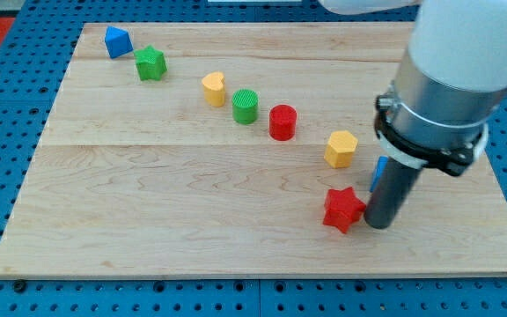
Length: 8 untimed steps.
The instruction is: Move the red star vertically below the yellow heart
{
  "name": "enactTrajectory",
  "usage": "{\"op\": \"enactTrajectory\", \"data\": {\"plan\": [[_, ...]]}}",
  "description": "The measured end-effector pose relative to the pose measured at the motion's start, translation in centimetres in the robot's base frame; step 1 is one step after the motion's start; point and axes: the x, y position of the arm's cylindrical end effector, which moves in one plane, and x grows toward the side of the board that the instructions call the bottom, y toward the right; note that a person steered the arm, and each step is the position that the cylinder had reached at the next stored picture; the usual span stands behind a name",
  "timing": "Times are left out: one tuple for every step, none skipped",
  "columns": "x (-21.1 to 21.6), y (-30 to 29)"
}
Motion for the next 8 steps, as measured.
{"op": "enactTrajectory", "data": {"plan": [[-0.6, -1.5], [-1.7, -3.6], [-1.6, -13.7], [-4.1, -14.1], [-6.4, -9.7], [-2.0, -4.1], [-4.1, 7.5], [-5.9, 8.0]]}}
